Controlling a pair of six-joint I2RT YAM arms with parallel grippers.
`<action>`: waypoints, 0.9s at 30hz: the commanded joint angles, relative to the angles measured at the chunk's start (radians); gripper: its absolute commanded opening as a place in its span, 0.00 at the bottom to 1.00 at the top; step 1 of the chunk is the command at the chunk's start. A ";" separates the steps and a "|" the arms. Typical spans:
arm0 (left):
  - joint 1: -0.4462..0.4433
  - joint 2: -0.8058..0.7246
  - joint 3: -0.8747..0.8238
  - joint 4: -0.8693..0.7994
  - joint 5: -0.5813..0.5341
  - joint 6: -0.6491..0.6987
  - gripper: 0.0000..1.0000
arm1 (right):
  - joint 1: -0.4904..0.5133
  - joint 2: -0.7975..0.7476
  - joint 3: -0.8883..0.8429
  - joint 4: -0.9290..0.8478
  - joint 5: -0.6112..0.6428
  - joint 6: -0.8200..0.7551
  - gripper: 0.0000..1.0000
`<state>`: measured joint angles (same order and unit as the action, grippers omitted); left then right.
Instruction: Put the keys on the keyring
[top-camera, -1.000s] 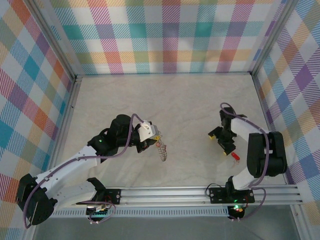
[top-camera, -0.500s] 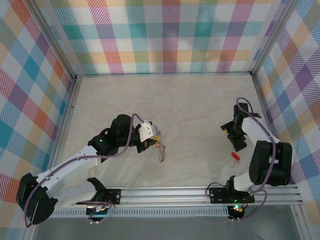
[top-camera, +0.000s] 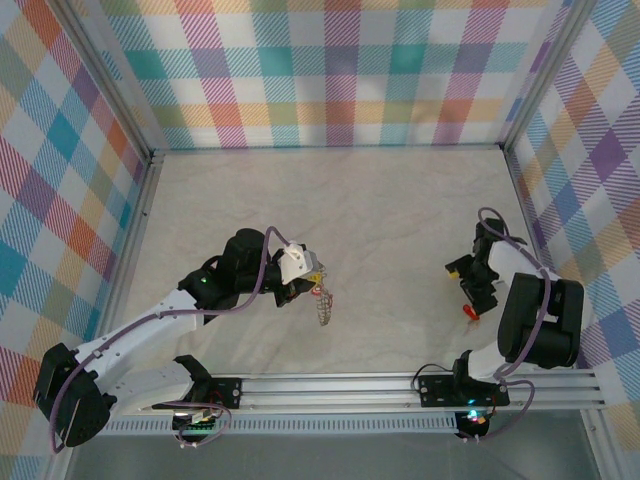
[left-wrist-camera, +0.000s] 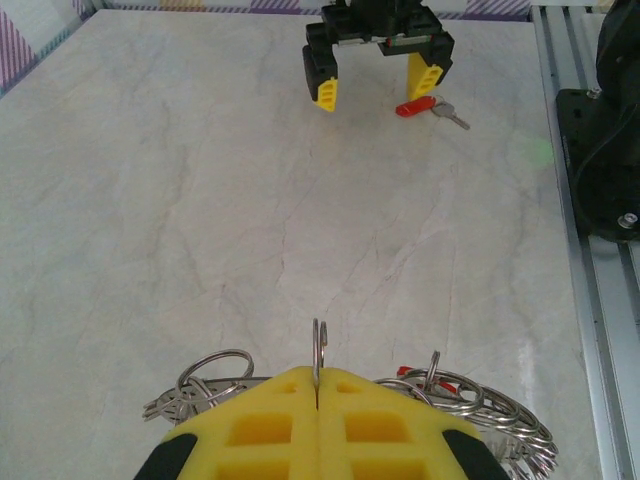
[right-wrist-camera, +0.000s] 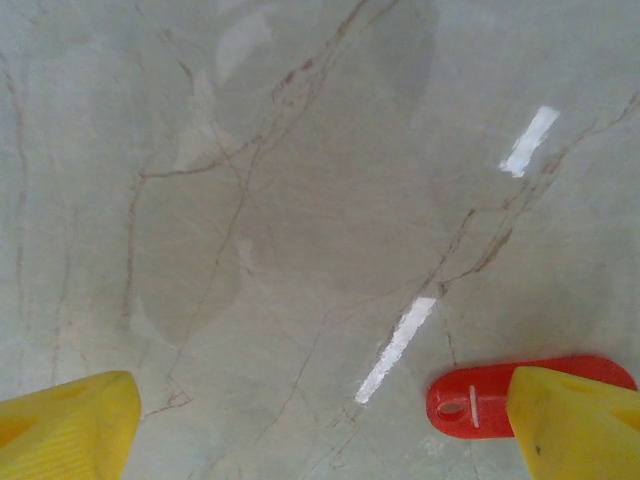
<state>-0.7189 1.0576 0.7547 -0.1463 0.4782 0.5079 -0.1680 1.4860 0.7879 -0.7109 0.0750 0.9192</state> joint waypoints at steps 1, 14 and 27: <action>-0.014 0.001 0.007 0.043 0.030 -0.013 0.00 | 0.006 -0.014 -0.035 0.003 -0.056 0.016 0.94; -0.016 0.005 0.007 0.036 0.025 -0.005 0.00 | 0.115 -0.009 -0.027 0.050 -0.075 0.079 0.94; -0.015 0.005 0.003 0.031 0.013 0.004 0.00 | 0.511 0.330 0.302 0.131 -0.076 0.287 0.94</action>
<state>-0.7197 1.0725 0.7551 -0.1513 0.4789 0.5087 0.2756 1.7233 1.0317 -0.6605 0.0399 1.1366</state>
